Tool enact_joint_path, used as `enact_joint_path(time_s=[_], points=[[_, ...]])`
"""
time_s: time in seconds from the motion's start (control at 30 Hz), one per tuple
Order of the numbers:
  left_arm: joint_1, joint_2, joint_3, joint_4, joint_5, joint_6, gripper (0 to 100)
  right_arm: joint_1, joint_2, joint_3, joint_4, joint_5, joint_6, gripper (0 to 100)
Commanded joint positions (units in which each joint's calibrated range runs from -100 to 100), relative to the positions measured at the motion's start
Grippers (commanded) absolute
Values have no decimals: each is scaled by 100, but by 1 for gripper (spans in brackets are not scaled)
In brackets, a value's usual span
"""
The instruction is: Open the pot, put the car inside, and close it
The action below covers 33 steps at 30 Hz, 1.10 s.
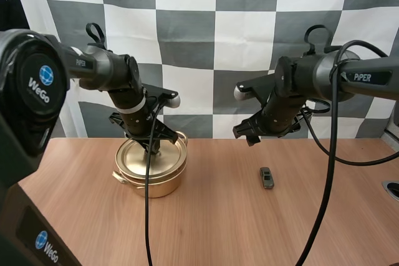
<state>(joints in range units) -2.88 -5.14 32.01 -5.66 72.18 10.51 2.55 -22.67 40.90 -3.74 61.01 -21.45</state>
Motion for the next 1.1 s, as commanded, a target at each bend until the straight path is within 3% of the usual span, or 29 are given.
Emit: enact_joint_path(time_s=[0.0,0.27,0.5,1.07], points=[[0,-207,-96,3,131,-1,0,-3,146,-1,-3,8,15,100],[0,-1284,-591,3,344,-1,0,-41,1079,-1,-3,-67,148,100],[0,-2050,-1047,3,381,19,0,-447,1719,-1,283,-493,243,100],[0,-2145,-1298,3,619,17,0,-455,2305,-1,464,-974,197,100]])
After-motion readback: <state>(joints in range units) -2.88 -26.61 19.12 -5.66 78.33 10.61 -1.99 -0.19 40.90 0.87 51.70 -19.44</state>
